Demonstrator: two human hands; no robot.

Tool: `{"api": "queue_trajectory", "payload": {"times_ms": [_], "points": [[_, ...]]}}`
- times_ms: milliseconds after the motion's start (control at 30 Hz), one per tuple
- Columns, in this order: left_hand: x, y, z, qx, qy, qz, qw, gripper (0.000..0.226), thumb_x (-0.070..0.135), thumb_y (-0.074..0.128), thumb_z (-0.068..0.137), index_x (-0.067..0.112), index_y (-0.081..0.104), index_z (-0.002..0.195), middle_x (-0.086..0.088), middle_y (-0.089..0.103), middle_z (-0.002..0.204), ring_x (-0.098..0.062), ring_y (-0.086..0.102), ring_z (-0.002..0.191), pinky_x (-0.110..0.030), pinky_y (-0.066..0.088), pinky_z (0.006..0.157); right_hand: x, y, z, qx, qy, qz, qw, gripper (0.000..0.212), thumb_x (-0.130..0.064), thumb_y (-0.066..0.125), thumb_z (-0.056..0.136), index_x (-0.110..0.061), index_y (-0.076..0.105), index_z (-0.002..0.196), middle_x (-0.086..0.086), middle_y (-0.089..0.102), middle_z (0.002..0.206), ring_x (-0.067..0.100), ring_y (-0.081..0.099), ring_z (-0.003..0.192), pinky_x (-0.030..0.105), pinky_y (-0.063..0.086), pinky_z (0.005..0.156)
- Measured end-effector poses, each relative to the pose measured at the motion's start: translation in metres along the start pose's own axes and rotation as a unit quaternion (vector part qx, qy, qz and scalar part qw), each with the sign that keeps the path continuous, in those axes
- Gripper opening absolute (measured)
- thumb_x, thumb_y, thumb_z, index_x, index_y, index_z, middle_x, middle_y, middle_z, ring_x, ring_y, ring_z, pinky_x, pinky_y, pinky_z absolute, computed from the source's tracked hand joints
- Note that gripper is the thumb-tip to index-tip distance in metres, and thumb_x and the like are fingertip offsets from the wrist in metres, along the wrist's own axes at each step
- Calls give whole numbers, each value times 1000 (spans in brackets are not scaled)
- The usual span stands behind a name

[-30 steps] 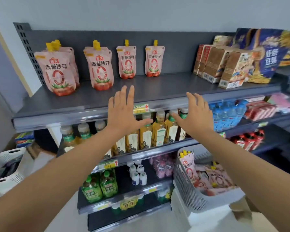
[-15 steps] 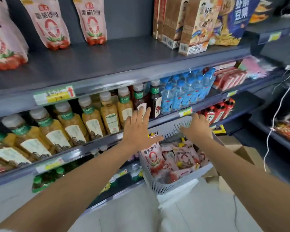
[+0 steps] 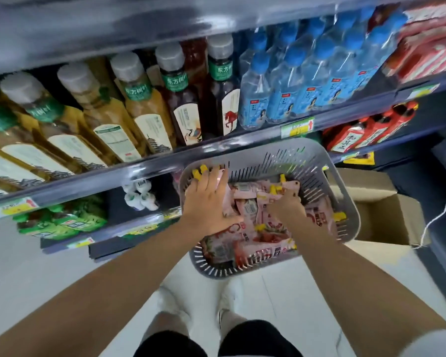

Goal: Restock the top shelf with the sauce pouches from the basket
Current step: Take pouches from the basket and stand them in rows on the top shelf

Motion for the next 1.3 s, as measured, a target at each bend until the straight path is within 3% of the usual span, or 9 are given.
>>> {"api": "queue_trajectory", "payload": {"times_ms": [100, 300, 467, 633, 800, 900, 1000, 1133, 1300], "points": [[0, 19, 4, -11, -4, 3, 1000, 114, 87, 26, 69, 13, 8, 153, -12, 18, 156, -34, 27, 138, -48, 28, 107, 6, 28, 17, -22, 26, -3, 999, 81, -39, 64, 84, -5, 23, 145, 18, 42, 139, 35, 47, 124, 46, 47, 97], [-2, 40, 3, -24, -34, -9, 999, 111, 84, 37, 70, 13, -1, 147, -14, 17, 156, -38, 29, 135, -51, 32, 106, 1, 47, 36, -20, 51, -93, 994, 102, -58, 56, 83, -7, 0, 151, 17, 3, 156, 43, 13, 140, 62, 32, 104], [0, 53, 0, -62, -63, -16, 996, 113, 80, 42, 77, 12, -8, 151, -13, -4, 159, -35, 8, 143, -50, 18, 113, 0, 49, 49, -54, 58, -134, 988, 116, -57, 63, 76, -4, -8, 150, 18, -6, 155, 43, 7, 140, 58, 34, 103], [0, 53, -9, -43, -133, -67, 988, 114, 75, 46, 78, 11, -13, 150, -13, -5, 159, -33, 5, 145, -48, 13, 116, 12, 48, 48, -42, 98, -66, 992, 122, -57, 71, 70, -14, -10, 150, 15, 0, 153, 40, 6, 139, 56, 32, 103], [-13, 61, -21, -38, -281, -270, 920, 133, 58, 74, 69, 6, -19, 147, -12, -18, 156, -30, -10, 146, -39, -2, 118, 16, 38, 48, -21, 101, -4, 995, 122, -48, 74, 70, -20, -14, 149, 20, 7, 153, 44, 17, 136, 59, 32, 102], [-12, 62, -20, -14, -313, -304, 900, 135, 50, 79, 68, 2, -20, 147, -14, -22, 156, -29, -12, 146, -36, -4, 117, 13, 18, 48, 18, 76, 8, 997, 115, -49, 72, 71, -22, -8, 149, 22, 19, 147, 44, 28, 129, 55, 37, 96], [-8, 74, -18, -23, -339, -325, 883, 138, 45, 81, 68, 4, -24, 146, -13, -30, 154, -33, -12, 145, -41, 1, 119, 3, -4, 45, 39, 36, -4, 999, 109, -50, 68, 76, -21, -8, 149, 23, 14, 151, 44, 24, 134, 56, 34, 98], [3, 93, -11, -75, -362, -329, 869, 149, 64, 79, 59, 9, -32, 143, -11, -35, 152, -38, -17, 144, -53, 0, 115, -4, -15, 40, -3, -6, 22, 1000, 113, -48, 70, 73, -24, -9, 150, 21, 14, 153, 43, 24, 136, 54, 35, 105], [10, 98, -8, 8, -343, -316, 885, 149, 69, 75, 58, 0, -23, 145, -17, -26, 155, -39, -23, 142, -40, -15, 110, 10, 11, 38, -104, -5, 221, 970, 106, -40, 68, 76, -18, -1, 153, 15, 23, 154, 37, 27, 139, 45, 32, 109]]}}
Point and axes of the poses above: each hand's wrist, its own z-axis towards the middle knuckle, its own y-axis out of the palm, x = y × z, the point moved 9 cm from there along z, towards the middle knuckle
